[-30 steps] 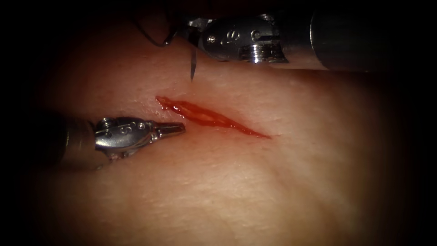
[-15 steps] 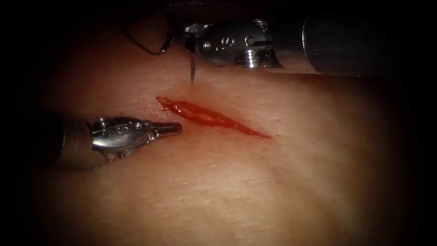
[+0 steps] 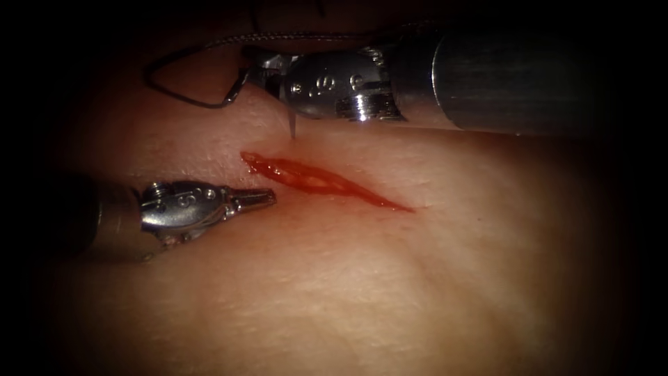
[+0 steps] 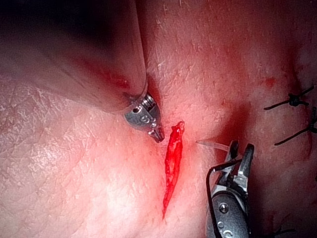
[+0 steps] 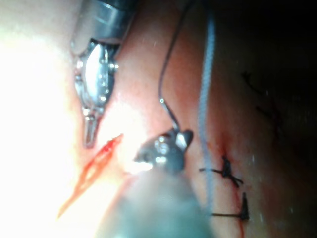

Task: Wound Closure
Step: Push the needle into the skin using the right gripper

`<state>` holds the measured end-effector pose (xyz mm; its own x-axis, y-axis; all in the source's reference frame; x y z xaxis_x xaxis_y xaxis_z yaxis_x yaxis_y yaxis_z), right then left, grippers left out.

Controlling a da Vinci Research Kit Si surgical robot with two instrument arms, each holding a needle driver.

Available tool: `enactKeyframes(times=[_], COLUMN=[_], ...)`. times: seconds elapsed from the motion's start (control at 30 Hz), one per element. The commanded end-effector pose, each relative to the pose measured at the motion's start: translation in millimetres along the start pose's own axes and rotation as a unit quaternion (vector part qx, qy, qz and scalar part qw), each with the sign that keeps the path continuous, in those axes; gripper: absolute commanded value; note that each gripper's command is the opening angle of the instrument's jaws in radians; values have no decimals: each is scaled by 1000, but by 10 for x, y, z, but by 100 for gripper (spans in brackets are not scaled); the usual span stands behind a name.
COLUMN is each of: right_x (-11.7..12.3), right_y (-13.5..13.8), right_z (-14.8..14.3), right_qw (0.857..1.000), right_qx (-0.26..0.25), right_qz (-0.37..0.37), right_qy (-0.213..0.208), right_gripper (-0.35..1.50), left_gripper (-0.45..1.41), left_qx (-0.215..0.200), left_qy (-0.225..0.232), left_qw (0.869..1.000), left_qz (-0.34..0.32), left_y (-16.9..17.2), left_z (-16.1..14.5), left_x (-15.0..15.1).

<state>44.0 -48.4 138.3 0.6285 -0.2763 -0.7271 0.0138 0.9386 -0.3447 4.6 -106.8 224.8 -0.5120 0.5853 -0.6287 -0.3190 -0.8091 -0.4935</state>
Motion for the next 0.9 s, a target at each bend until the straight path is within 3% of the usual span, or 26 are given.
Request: enactKeyframes(times=[0.03, 0.9], right_x=[0, -7], right_y=[-4, -28], right_z=[9, 6], right_qw=[1000, 998], right_qx=[1, 31], right_qz=[-1, 51], right_qy=[0, -12], right_gripper=[-35, -35], left_gripper=[-35, -36], left_qx=[-1, 2], left_qy=[-1, -4], left_qw=[1000, 1000], left_qz=[0, -2], left_y=[6, 6], left_z=[8, 5], left_x=[-6, -8])
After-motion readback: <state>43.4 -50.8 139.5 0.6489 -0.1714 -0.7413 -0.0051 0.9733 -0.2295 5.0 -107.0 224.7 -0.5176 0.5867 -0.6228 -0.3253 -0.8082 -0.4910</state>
